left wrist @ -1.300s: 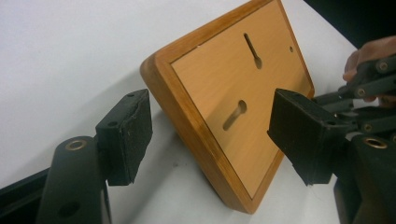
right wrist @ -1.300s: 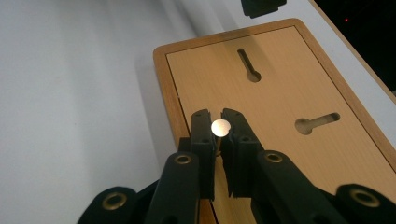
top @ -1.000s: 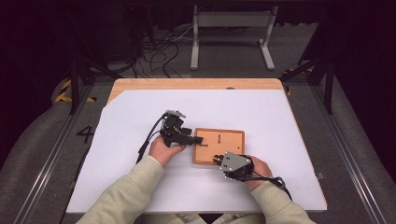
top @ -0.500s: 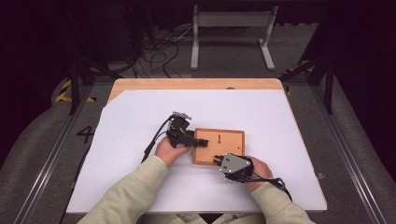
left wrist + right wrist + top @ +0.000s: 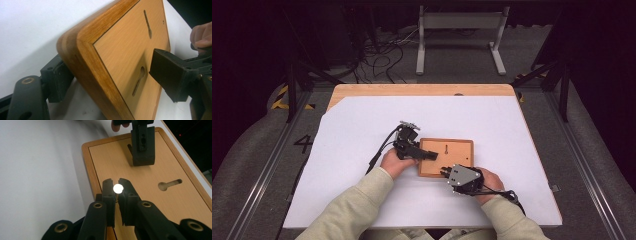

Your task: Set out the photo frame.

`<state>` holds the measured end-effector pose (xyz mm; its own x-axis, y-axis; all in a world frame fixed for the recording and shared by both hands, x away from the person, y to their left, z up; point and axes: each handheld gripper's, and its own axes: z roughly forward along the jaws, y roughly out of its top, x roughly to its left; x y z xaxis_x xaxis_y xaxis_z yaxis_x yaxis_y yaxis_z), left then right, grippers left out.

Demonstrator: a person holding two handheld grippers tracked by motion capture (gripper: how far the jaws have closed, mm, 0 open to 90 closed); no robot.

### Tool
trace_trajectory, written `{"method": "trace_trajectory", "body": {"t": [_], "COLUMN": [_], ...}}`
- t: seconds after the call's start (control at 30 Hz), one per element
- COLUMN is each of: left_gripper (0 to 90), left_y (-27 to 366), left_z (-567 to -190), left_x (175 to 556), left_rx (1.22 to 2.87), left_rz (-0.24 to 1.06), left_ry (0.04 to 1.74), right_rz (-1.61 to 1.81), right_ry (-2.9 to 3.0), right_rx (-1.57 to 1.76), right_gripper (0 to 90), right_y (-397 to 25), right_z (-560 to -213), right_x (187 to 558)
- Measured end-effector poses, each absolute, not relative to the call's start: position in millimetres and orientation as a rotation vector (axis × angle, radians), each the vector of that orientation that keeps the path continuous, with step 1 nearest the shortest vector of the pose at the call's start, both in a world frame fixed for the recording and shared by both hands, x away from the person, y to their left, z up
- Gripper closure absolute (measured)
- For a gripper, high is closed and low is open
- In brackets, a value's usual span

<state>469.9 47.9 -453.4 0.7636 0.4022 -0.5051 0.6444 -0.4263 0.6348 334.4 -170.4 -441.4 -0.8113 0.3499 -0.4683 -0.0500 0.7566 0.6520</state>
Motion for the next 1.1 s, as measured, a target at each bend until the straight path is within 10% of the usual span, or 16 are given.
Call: {"method": "trace_trajectory", "body": {"t": [0.33, 0.67, 1.1], "left_gripper": [31.4, 43.6, 53.1], "left_y": [42.4, 49.5, 53.8], "left_z": [-453.9, -437.4, -418.8], "left_x": [466.2, 455.9, 421.8], "left_rx": [2.091, 2.101, 2.226], "left_rz": [-0.4, -0.355, -0.184], "left_ry": [0.76, 0.665, 0.491], "right_rz": [0.895, 1.089, 1.221], "right_ry": [2.373, 2.443, 2.36], "right_rx": [0.208, 0.282, 0.365], "right_gripper": [82.3, 50.3, 49.4], "right_y": [-170.6, -189.0, -243.7], "right_z": [-440.8, -419.9, -382.1], "right_x": [334.1, 338.2, 315.7]}}
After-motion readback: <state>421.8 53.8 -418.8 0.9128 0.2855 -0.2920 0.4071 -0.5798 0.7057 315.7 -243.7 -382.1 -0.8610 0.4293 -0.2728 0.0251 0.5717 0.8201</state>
